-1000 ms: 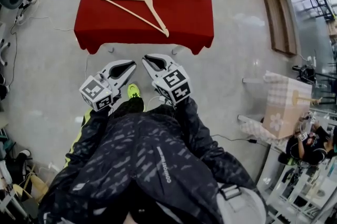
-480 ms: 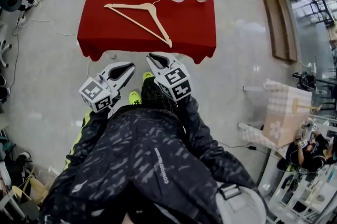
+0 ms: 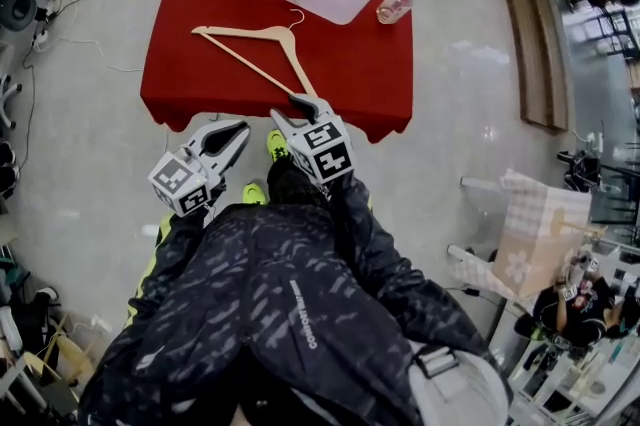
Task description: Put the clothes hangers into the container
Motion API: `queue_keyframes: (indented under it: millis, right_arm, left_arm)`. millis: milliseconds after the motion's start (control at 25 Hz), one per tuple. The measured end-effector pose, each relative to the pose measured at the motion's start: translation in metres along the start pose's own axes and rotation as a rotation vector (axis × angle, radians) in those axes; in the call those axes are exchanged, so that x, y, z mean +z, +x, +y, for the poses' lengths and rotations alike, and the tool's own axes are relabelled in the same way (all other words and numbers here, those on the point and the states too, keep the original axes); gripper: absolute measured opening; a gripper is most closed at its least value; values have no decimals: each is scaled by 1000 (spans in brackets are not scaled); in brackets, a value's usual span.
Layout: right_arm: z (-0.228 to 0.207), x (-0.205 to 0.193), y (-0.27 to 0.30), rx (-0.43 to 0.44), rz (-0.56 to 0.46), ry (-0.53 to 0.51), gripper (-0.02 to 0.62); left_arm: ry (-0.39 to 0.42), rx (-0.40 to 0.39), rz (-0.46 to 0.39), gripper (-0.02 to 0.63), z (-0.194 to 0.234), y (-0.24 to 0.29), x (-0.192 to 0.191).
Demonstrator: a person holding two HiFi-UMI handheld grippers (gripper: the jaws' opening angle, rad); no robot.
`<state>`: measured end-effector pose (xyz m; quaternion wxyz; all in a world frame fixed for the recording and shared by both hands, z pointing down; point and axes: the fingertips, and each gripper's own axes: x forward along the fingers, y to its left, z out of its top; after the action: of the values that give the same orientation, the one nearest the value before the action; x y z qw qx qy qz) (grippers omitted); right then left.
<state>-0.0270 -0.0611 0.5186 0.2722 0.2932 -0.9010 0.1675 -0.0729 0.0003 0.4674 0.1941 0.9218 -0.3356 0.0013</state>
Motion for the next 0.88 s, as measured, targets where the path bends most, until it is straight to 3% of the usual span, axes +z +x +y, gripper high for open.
queue_keyframes:
  millis: [880]
  right_arm:
    - [-99, -10, 100, 0, 147, 95, 199]
  left_arm:
    - [-44, 30, 54, 25, 103, 78, -8]
